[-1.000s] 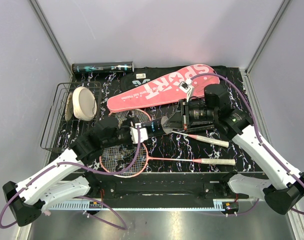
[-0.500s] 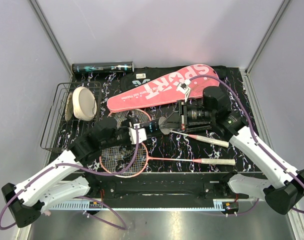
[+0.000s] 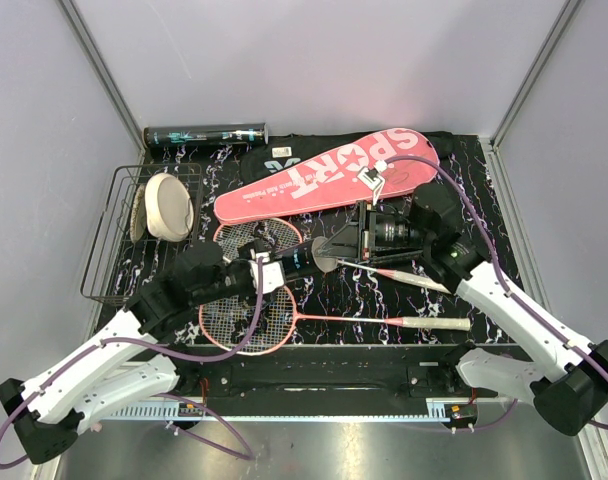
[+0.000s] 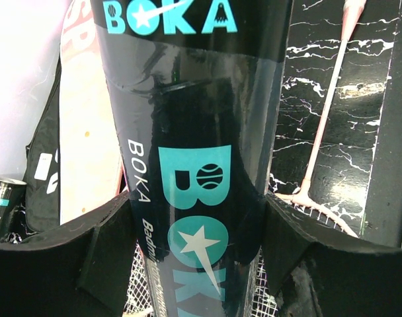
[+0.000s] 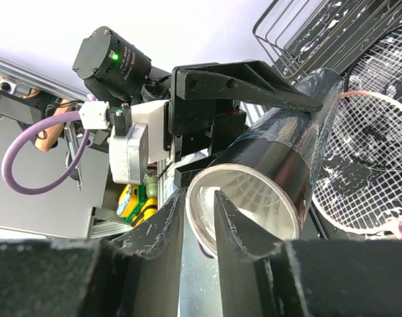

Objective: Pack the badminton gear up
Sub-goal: Close the lid on the shuttle tube.

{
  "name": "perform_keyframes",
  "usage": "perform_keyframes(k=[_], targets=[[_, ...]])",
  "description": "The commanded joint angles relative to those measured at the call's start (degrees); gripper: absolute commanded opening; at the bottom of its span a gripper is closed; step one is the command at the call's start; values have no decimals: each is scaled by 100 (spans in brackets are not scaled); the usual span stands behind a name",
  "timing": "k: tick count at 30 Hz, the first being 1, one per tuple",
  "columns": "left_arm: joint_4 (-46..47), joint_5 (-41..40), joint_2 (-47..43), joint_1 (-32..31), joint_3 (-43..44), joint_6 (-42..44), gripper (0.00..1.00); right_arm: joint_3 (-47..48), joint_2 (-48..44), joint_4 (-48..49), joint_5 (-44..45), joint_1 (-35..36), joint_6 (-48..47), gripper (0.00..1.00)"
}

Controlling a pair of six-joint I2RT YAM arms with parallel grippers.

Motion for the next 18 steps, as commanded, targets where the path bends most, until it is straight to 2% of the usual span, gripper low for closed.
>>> perform_keyframes(k=[1, 5, 8, 13, 18], targets=[[1475, 569, -290, -92, 21, -123, 0, -376, 10, 854, 140, 84, 482, 31], [1686, 526, -352, -83, -41, -316, 0, -622, -7, 1390, 105, 84, 676, 31], [1757, 490, -326, -83, 11, -404, 0, -719, -209, 1348, 227, 75, 632, 30], [1643, 271, -177, -83, 82, -431, 0, -623, -455, 654, 298, 49, 263, 30], [1599, 183, -159, -83, 91, -387, 0, -456, -684, -435, 456, -110, -281, 33]])
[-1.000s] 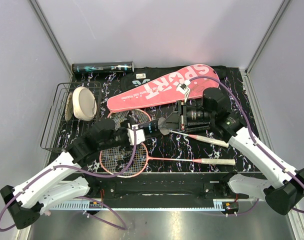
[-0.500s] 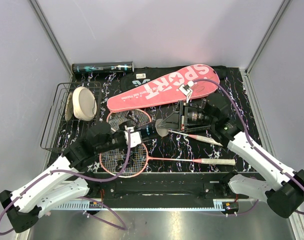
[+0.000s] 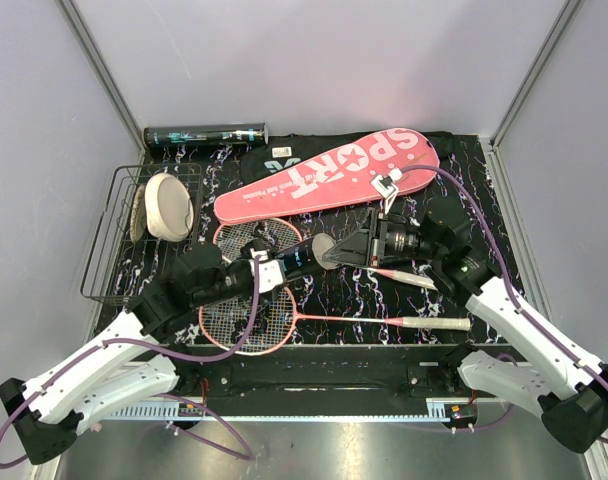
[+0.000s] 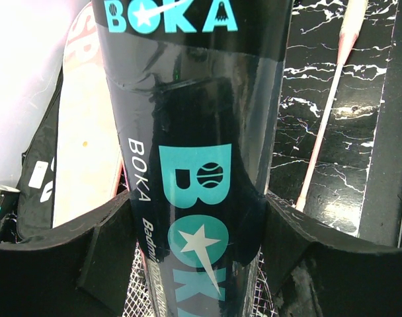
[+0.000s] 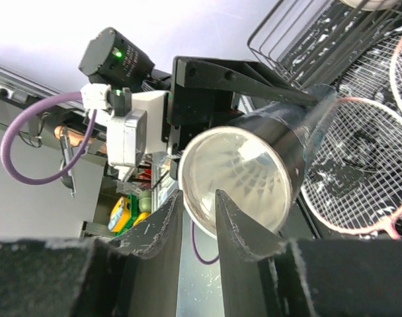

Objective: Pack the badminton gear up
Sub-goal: Close the lid on the shuttle tube, then place the shuttle tube at the center of the board.

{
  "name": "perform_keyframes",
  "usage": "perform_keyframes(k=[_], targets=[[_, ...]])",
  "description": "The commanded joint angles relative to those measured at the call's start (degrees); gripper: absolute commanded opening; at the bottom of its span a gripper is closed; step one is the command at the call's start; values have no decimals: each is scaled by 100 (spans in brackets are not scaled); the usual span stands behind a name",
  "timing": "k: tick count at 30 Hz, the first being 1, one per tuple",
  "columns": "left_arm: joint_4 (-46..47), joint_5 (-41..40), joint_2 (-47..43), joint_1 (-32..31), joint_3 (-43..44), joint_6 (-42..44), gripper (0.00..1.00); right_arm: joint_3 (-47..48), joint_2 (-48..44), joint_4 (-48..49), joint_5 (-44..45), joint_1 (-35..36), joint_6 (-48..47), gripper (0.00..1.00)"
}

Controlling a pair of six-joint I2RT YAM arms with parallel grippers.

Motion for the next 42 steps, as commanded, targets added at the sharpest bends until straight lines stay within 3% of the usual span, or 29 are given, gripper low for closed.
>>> perform_keyframes(k=[1, 8, 17, 23, 28, 33, 36, 37, 39, 42], targets=[[1089, 117, -56, -52, 322, -46, 0, 234, -107, -1199, 227, -75, -656, 33], [1151, 196, -21, -52, 349, -116, 0, 218, 86, -1509, 324, -83, -911, 33], [1555, 319, -56, -52, 314, -397, 0, -327, 358, 46, 411, 162, -165, 32], [1880, 486, -222, -44, 130, -451, 0, -573, 472, 486, 298, 198, 187, 31], [1916, 530, -416, -44, 94, -389, 0, -618, 745, 532, 105, 286, 337, 31], [1617, 136, -286, -44, 488, -730, 0, 67, 572, -338, 226, 111, 73, 35], [1555, -1118, 434, -9, 1173, -1844, 0, 489, -227, -470, 850, -1187, 354, 62], [1477, -2010, 688, 35, 1419, -2170, 0, 821, -326, -584, 921, -2009, 354, 75], [1153, -2875, 1558, 210, 2235, -3067, 0, 1287, -258, -1513, 1079, -2630, 48, 83], [329, -3274, 2867, 718, 3641, -4175, 0, 1974, 41, -2604, 1605, -3238, -348, 91]])
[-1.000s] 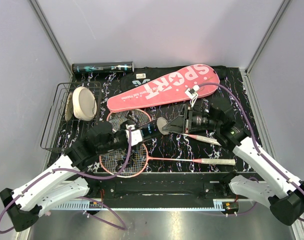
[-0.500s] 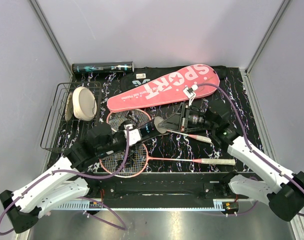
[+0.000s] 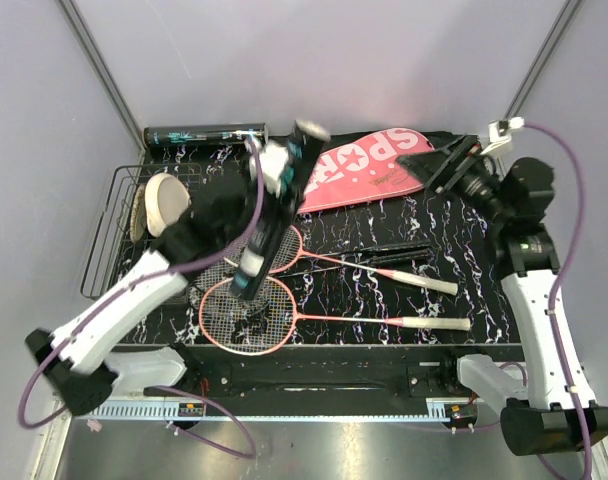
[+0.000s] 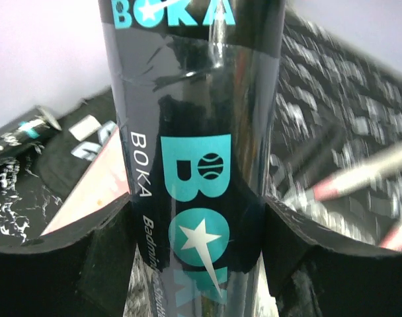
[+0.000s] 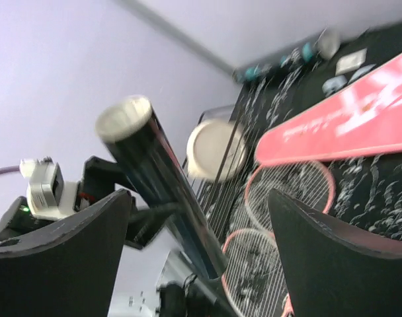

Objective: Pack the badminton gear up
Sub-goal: Place the shuttle tube at the center of the board.

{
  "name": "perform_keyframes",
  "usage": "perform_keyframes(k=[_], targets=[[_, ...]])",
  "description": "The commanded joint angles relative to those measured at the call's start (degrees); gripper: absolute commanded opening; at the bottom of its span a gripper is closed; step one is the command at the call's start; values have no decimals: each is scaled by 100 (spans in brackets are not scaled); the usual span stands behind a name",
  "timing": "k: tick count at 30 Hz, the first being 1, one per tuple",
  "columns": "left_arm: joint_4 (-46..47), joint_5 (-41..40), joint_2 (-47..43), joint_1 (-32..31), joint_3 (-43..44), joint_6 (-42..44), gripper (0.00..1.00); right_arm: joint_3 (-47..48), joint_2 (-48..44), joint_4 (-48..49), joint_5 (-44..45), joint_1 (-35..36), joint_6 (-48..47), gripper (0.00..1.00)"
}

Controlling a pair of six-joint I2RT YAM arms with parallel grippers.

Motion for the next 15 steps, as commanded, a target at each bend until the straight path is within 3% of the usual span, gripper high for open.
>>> perform_keyframes(k=[1, 2, 5, 7, 8, 9, 11, 12, 15], targets=[[22, -1679, 1766, 698, 2337, -2150, 0, 1054, 132, -1874, 974, -539, -637, 92], [-172, -1803, 2033, 874, 2648, -2823, 0, 1065, 141, -1992, 1542, -540, -786, 92], [-385, -1821, 2815, 1744, 3282, -4351, 0, 758, 27, -1950, 1847, -531, -962, 93], [70, -2084, 3046, 2271, 3267, -5102, 0, 513, 53, -1931, 1742, -522, -1050, 91], [351, -2120, 3186, 2439, 2997, -5915, 0, 424, 79, -1923, 1750, -531, -1181, 91], [1076, -2190, 3240, 2753, 2820, -6271, 0, 328, 149, -1836, 1742, -522, -1270, 90], [1661, -2488, 3563, 2949, 2625, -6913, 0, -85, 289, -1337, 1663, -513, -1568, 91], [1855, -2881, 3713, 3072, 2668, -7073, 0, -147, 647, -1264, 1636, -522, -1674, 91], [2626, -2930, 4451, 3397, 3002, -7460, 0, -174, 1639, -1019, 1549, -469, -1492, 95]])
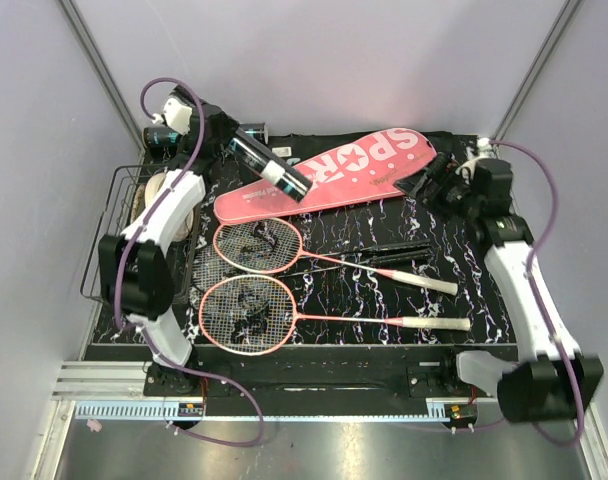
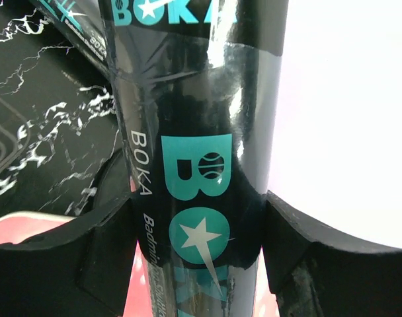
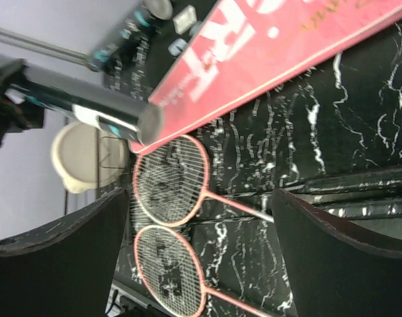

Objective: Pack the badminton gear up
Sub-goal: Place the shuttle tube at the center of the board.

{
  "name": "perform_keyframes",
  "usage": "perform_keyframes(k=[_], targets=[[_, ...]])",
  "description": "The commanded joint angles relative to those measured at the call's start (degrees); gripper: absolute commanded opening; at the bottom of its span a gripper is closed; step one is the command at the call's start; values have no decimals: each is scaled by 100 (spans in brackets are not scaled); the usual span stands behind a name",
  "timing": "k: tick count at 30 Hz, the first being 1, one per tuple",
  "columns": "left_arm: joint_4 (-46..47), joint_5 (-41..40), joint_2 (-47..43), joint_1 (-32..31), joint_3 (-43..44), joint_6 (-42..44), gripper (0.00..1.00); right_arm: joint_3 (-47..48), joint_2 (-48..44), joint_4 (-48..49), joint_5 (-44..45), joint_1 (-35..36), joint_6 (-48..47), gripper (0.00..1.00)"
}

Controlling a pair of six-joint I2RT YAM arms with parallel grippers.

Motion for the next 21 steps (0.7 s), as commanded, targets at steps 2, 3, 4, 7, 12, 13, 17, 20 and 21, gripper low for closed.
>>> perform_keyframes(k=[2, 3, 4, 7, 12, 13, 17, 20, 21], targets=[[2054, -505, 1062, 441, 610, -1821, 0, -232, 1600, 1137, -106, 53, 548, 96], [2228, -313, 1231, 659, 663, -1998, 0, -249, 2055, 1348, -107, 79, 831, 96], [2404, -216, 1390, 757, 655, -2156, 0, -319, 2277, 1889, -72, 114, 1113, 96], [3047, 198, 2196, 1118, 742, -2763, 0, -75, 2920, 2349, 313, 395, 1616, 95], [3408, 462, 2963, 1382, 1242, -3072, 3, 611, 3973, 2484, 595, 738, 2091, 91], [3321, 453, 3138, 1513, 1487, -3107, 8, 647, 4080, 2553, 744, 765, 2152, 91], [3137, 383, 3412, 1716, 1823, -3160, 18, 656, 4520, 2782, 824, 800, 2723, 92], [2821, 374, 3544, 1856, 2034, -3195, 46, 656, 4678, 2747, 1000, 853, 3109, 92], [2819, 418, 3553, 1892, 2078, -3178, 55, 621, 4705, 2799, 1026, 879, 3224, 92]])
